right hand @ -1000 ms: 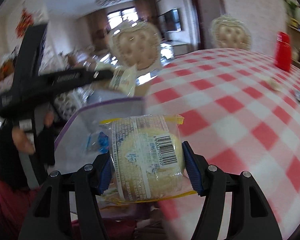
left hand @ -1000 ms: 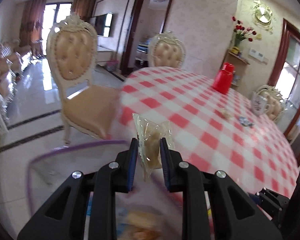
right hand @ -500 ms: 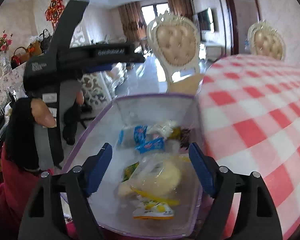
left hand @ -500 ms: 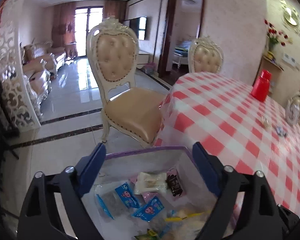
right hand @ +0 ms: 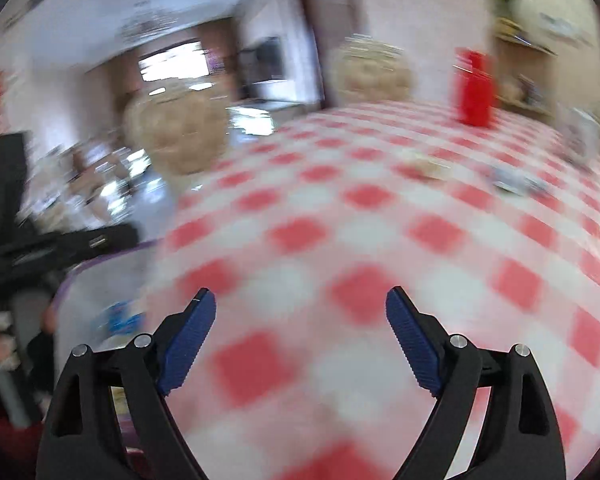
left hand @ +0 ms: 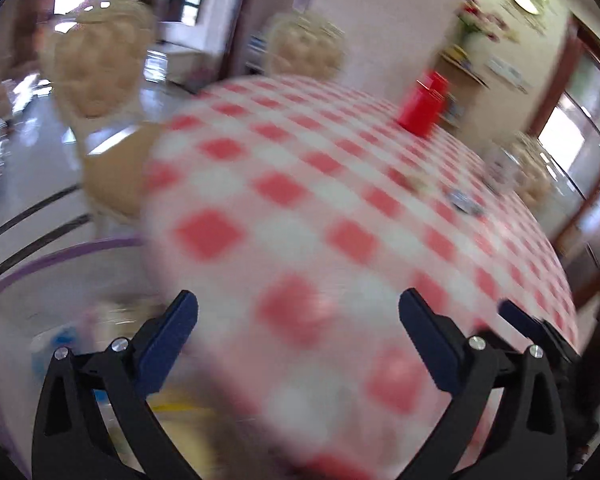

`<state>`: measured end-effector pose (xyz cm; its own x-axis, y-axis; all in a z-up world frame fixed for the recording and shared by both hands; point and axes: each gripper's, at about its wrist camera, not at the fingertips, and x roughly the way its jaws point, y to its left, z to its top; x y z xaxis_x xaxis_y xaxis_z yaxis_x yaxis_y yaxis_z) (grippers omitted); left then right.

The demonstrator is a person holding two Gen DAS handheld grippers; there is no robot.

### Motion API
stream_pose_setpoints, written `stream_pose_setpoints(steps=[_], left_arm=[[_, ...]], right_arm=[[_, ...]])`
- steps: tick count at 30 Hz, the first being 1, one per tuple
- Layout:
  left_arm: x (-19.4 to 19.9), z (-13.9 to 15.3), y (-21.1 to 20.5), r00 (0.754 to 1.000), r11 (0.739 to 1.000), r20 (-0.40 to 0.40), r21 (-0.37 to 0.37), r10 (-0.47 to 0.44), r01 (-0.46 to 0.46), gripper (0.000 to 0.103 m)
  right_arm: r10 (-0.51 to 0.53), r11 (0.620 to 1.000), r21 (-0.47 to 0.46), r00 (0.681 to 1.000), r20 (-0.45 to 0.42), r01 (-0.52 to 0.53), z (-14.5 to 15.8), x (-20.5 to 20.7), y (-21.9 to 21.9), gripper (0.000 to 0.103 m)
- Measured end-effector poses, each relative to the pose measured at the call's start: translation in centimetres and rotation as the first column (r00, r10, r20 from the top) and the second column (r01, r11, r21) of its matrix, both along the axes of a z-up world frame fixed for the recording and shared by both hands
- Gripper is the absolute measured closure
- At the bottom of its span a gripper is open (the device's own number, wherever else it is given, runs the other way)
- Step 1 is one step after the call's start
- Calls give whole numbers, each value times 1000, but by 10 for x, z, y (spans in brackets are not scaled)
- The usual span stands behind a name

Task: Organize snacks
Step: 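Grasp the cream wrapped candy with the left gripper while the right grasps a small blue-white stick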

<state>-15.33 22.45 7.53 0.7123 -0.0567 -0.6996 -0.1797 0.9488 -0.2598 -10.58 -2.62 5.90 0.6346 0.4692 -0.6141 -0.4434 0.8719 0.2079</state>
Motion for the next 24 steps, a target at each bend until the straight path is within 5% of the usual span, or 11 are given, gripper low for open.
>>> stream_pose_setpoints(steps=[6,9,16,24], left_arm=[[121,-3,-104,992,992,-40,27,-121,123,2],[180,-17,-125,996,998,-70,32,-48,51,2],[267,-41,-136,983,969,-80,-171,166,-178,2],[338,-53,-146,968,966,-52,-72,244,-247,2]], right_arm=[[-236,969,65,971,-36,238,-14,50,-98,18],[-301,948,96,953,-35,303,-15,69,-135,18],[-371,923,96,928,-43,374,-25,111,-183,17],[-397,912,86,916,-51,400,-32,166,-199,17]])
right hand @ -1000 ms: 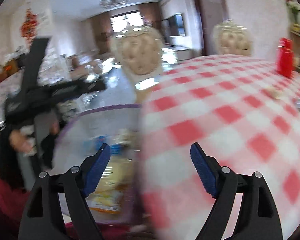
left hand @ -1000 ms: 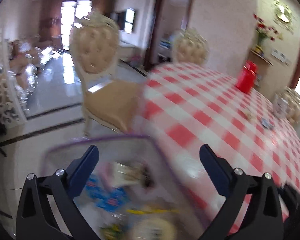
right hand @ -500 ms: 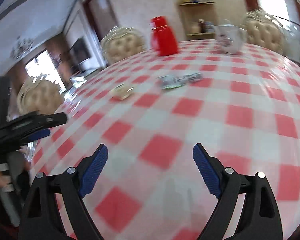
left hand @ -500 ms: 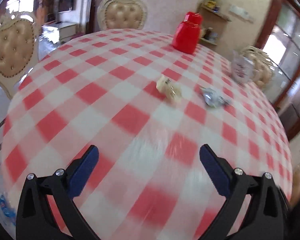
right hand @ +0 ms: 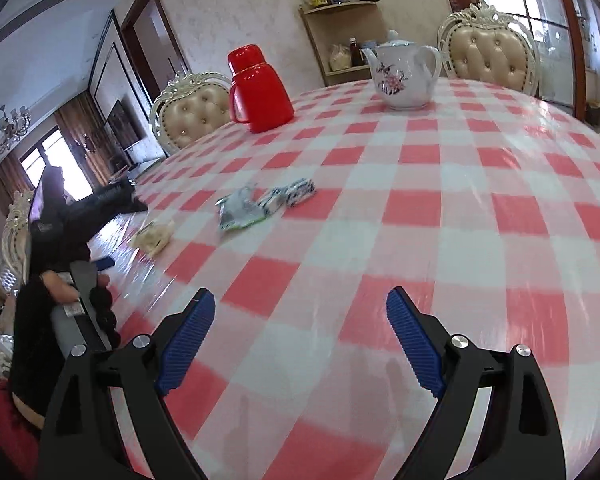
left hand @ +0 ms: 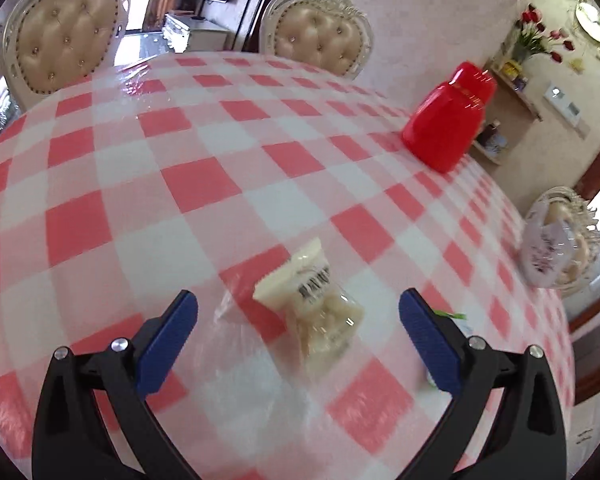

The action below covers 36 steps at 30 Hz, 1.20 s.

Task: Organize snacks
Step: 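Grasp the cream wrapped candy with the left gripper while the right grasps a small blue-white stick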

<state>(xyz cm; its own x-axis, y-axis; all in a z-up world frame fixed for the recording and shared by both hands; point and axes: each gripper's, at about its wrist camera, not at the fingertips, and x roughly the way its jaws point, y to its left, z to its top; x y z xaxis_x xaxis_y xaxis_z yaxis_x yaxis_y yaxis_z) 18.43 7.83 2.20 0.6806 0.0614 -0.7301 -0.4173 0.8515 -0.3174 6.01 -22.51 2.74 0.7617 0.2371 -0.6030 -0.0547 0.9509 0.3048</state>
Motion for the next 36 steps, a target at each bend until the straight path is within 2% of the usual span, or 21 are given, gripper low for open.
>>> stream_pose_setpoints(steps=[3,6,7,11,13,14,15,17,19,22,26,28,29,30,32,34,35,36], left_arm=[[11,-14,0,999,998,-39,58,-11,13,2],[10,-10,-2,999,997,-1,71,-41,41,2],[11,-11,-3,999,995,-10,86,-50,51,2],[14,-14,-1,998,996,-19,59,-67,68,2],[15,-16,2,998,997,-20,32,-66,66,2],[15,-16,3,998,997,-16,31,-64,64,2],[15,-16,3,998,998,-16,30,-62,63,2],[15,-16,2,998,997,-20,38,-64,65,2],[16,-16,0,998,997,-24,44,-65,66,2],[16,-16,-2,997,996,-30,55,-70,71,2],[20,-17,-6,994,991,-56,87,-97,102,2],[23,-18,-8,992,989,-68,101,-106,112,2],[24,-18,-8,991,987,-74,107,-115,123,2],[25,-19,-9,988,984,-81,114,-128,137,2],[27,-19,-11,980,974,-94,128,-178,189,2],[28,-19,-15,968,955,-106,170,-229,245,24],[28,-18,-17,964,947,-112,193,-240,258,50],[28,-17,-17,961,943,-106,190,-256,272,54]], right_arm=[[-70,997,41,997,-41,72,-5,49,-4,18],[-148,982,102,983,-108,159,-11,97,-3,28],[-163,979,101,979,-122,176,-12,108,-1,29],[-218,969,83,963,-160,233,-18,154,10,32],[-224,972,22,953,-206,234,-26,171,21,32],[-222,974,-19,950,-220,224,-27,174,26,34],[-229,973,-94,950,-213,213,-26,174,32,37],[-239,961,-182,954,-183,206,-23,167,34,41],[-246,956,-209,952,-184,206,-24,161,31,48],[-207,969,-180,957,-204,171,-28,157,27,53],[-163,972,-204,964,-210,120,-28,159,35,59],[-130,974,-209,969,-210,85,-28,160,41,65],[-109,974,-220,972,-209,61,-28,160,43,80],[-95,972,-229,973,-208,46,-27,160,46,88],[-90,968,-246,979,-181,44,-23,153,47,88],[-85,970,-236,985,-149,48,-14,140,46,88],[-78,977,-208,988,-137,48,-10,133,44,88],[-68,983,-179,990,-125,45,-4,125,42,88]])
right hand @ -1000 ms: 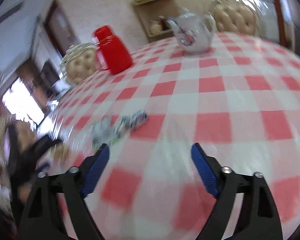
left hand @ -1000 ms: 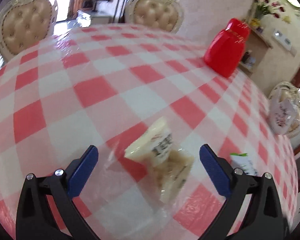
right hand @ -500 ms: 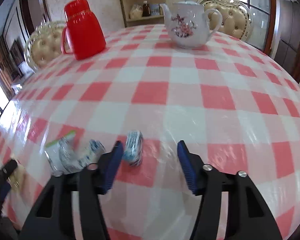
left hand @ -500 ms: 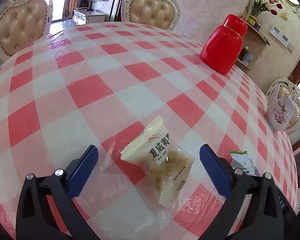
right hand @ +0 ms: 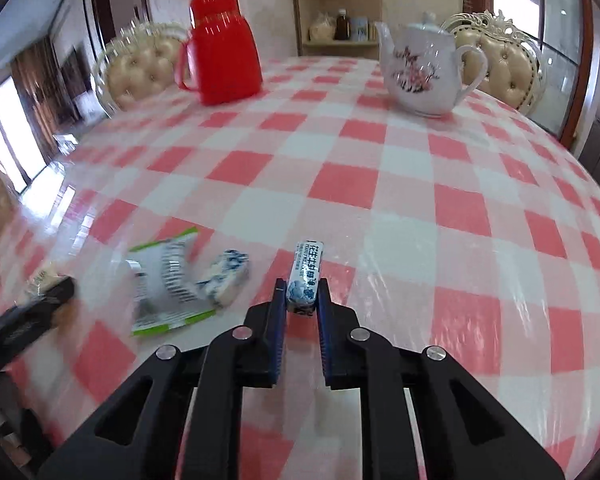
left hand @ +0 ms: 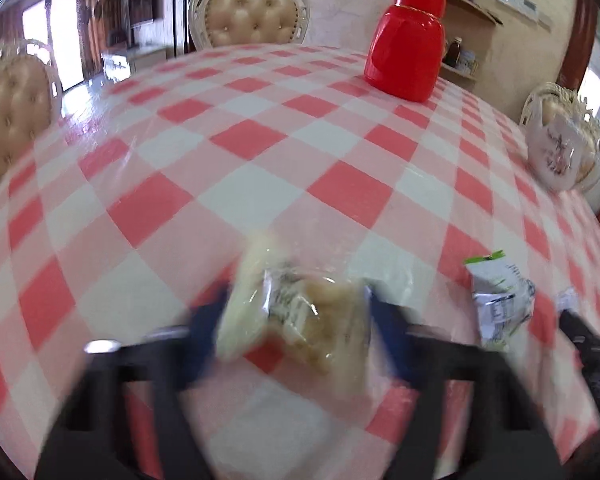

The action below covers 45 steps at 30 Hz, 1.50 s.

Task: Organize snacks
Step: 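Lift the cream candy and blue-white stick up from the table with both grippers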

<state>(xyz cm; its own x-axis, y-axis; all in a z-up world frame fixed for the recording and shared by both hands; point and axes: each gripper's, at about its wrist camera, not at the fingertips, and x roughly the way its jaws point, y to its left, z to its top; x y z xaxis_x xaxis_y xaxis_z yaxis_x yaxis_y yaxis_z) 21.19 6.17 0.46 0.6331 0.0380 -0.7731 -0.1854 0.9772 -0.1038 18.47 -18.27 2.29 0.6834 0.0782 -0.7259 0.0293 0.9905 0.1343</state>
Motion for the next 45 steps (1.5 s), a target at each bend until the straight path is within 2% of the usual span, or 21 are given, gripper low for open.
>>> stream_pose_setpoints(steps=[1,2,6,9,12,14,18,22,25,34,45], left_arm=[[0,0,1,1000,1000,9,-24,-20,20,63],[-1,0,3,999,998,16,-47,-36,37,66],[-8,11,7,994,990,85,-115,-73,82,67],[-20,26,-1,982,988,152,-85,-116,130,67],[-37,34,-12,972,977,171,-109,-161,181,67],[-47,41,-23,966,973,177,-98,-188,207,67],[-69,56,-45,945,969,226,-24,-235,246,67],[-90,56,-52,938,962,232,-24,-258,271,67],[-100,49,-50,940,962,222,-29,-258,271,67],[-131,40,-26,955,971,220,-83,-200,223,66],[-179,41,3,961,981,250,-123,-117,152,66]], right_arm=[[9,1000,20,1000,15,-10,4,-8,0,88],[20,999,37,999,35,-21,10,-20,1,88],[48,995,82,995,86,-56,21,-59,7,88],[66,993,93,990,126,-79,26,-86,12,88],[81,992,87,989,122,-92,22,-100,17,88],[81,992,85,990,112,-91,19,-105,19,88],[78,996,24,989,126,-81,21,-122,24,88],[92,996,-24,987,134,-89,22,-141,30,88],[92,993,-86,984,149,-80,23,-151,36,88],[125,984,-146,980,154,-102,21,-158,47,88],[151,980,-154,974,166,-126,22,-174,56,88]])
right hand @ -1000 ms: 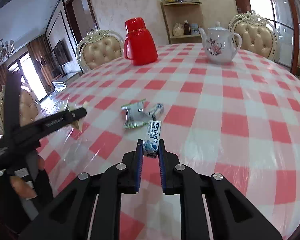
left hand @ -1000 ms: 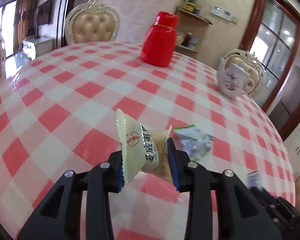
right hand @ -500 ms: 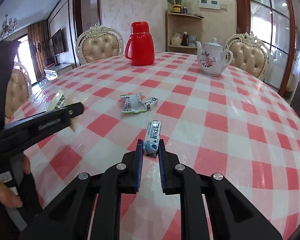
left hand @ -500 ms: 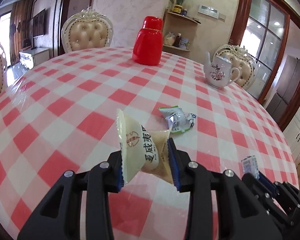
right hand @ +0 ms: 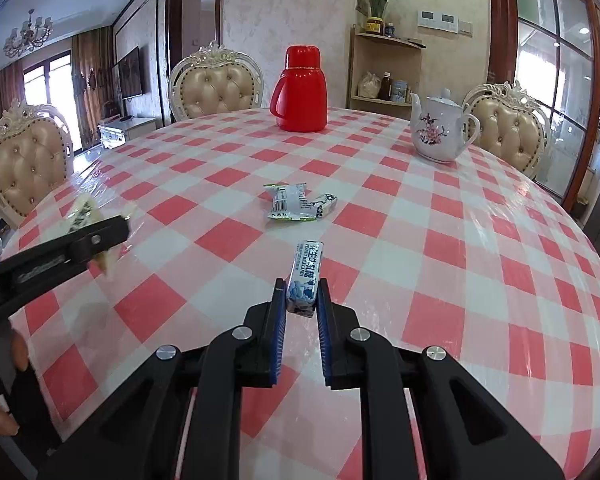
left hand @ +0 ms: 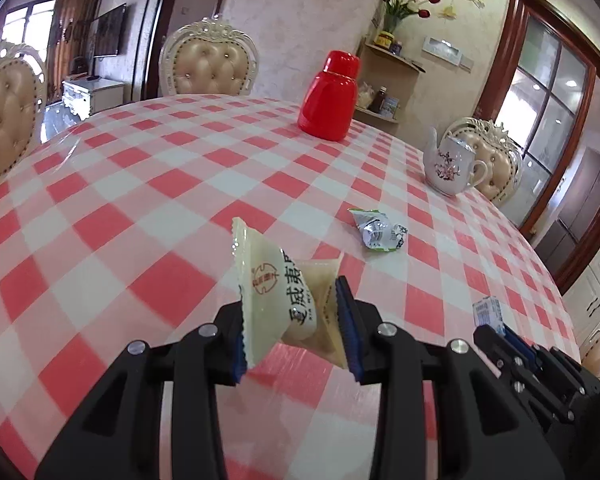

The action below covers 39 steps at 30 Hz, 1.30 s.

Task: Organize snacks
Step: 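Lift the cream candy and blue-white stick up from the table with both grippers, then carry both snacks over the container and open both grippers to drop them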

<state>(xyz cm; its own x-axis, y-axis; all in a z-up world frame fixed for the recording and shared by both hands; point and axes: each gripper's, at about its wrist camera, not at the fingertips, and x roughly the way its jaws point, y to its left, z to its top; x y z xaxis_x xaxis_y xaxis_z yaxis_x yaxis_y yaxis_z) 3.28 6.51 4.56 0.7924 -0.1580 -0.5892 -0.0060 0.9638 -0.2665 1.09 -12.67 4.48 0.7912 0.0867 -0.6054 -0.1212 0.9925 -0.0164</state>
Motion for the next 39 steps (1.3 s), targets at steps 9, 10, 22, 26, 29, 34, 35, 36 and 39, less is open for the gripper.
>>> stream_pose_setpoints(steps=[9,10,22,26,29,34,35,36,39], left_arm=[[-68,14,18,998,1000,57,12,8,-8,66],[-74,16,19,998,1000,61,23,6,-7,66],[-152,33,55,996,992,84,120,21,-31,65],[-175,34,80,995,990,86,123,55,-66,65],[-191,36,100,992,988,93,125,83,-95,65],[-220,37,135,988,982,97,140,116,-129,65],[-226,37,142,988,980,98,147,120,-134,65],[-232,37,148,987,978,101,151,126,-140,65],[-247,35,168,984,974,98,159,148,-162,65]], right_arm=[[20,1000,2,999,46,-20,12,-37,8,88],[32,999,5,998,46,-32,13,-42,10,88],[149,988,-40,988,46,-147,14,-89,63,88],[190,980,-62,981,49,-187,17,-102,84,88],[220,973,-88,974,58,-215,21,-114,102,88],[273,956,-132,959,75,-262,30,-135,134,88],[284,952,-141,956,78,-271,32,-139,140,88],[300,946,-152,951,82,-285,34,-145,148,88],[341,930,-180,936,91,-322,38,-158,170,88]])
